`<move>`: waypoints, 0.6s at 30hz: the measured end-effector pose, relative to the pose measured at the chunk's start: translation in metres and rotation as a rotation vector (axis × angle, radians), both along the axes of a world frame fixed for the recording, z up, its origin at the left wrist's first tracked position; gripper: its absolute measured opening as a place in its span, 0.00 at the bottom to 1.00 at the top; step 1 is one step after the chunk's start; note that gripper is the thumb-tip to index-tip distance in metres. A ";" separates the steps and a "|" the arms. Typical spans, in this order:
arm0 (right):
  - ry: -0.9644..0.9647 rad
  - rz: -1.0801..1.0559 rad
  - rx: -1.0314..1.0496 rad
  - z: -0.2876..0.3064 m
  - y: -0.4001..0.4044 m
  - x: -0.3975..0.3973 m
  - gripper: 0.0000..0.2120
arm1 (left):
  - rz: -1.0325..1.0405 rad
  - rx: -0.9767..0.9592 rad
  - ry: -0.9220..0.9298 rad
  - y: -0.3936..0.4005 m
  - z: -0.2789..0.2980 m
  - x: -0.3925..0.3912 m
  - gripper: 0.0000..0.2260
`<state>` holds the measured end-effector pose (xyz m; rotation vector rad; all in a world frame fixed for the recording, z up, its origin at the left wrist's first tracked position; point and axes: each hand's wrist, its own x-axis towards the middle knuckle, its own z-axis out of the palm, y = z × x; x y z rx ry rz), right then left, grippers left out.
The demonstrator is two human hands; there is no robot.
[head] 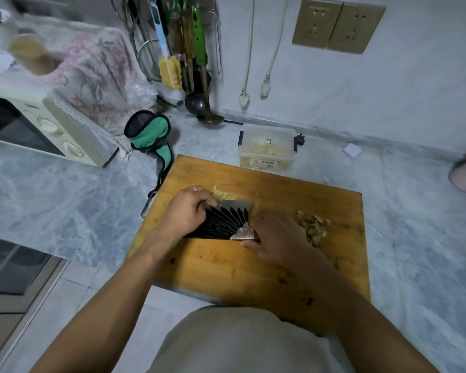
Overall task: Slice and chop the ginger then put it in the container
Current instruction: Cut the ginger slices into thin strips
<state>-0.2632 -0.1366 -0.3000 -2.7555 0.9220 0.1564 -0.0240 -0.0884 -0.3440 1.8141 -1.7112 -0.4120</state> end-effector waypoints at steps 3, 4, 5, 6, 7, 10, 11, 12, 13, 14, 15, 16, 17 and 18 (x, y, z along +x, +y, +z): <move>-0.006 -0.005 0.012 -0.001 0.000 -0.003 0.22 | -0.063 0.097 -0.059 -0.001 -0.008 -0.005 0.24; -0.003 -0.003 0.011 -0.001 0.000 -0.003 0.22 | -0.067 0.146 -0.081 -0.003 -0.011 -0.004 0.26; 0.003 -0.003 0.010 -0.001 0.001 -0.003 0.22 | -0.054 0.187 -0.095 -0.005 -0.012 -0.005 0.27; 0.008 -0.003 0.012 -0.002 0.001 -0.003 0.22 | -0.032 0.209 -0.097 -0.006 -0.012 -0.006 0.28; 0.011 -0.003 0.015 -0.002 0.002 -0.003 0.22 | -0.007 0.201 -0.088 -0.005 -0.010 -0.007 0.28; 0.000 0.004 0.036 -0.002 0.003 -0.002 0.21 | -0.003 0.115 -0.036 0.001 0.000 -0.011 0.26; -0.001 0.011 0.032 -0.002 0.003 -0.002 0.21 | -0.026 0.107 -0.029 0.001 0.002 -0.011 0.25; -0.001 0.019 0.027 -0.002 0.003 -0.002 0.21 | -0.042 0.124 -0.040 -0.001 0.002 -0.012 0.25; -0.002 0.028 0.021 -0.002 0.003 -0.002 0.22 | -0.043 0.170 -0.067 -0.004 0.001 -0.012 0.25; -0.003 0.032 0.024 -0.002 0.003 -0.002 0.22 | -0.027 0.236 -0.098 -0.007 0.000 -0.013 0.26; -0.002 0.033 0.030 -0.002 0.003 -0.002 0.22 | 0.003 0.291 -0.111 -0.009 0.000 -0.012 0.27; 0.000 0.032 0.036 -0.002 0.002 -0.001 0.21 | 0.032 0.313 -0.099 -0.011 0.000 -0.010 0.28; 0.002 0.032 0.037 -0.002 0.002 -0.002 0.21 | 0.053 0.296 -0.077 -0.011 0.000 -0.009 0.28; -0.002 0.029 0.035 -0.002 0.001 -0.002 0.21 | 0.062 0.247 -0.055 -0.010 0.002 -0.009 0.27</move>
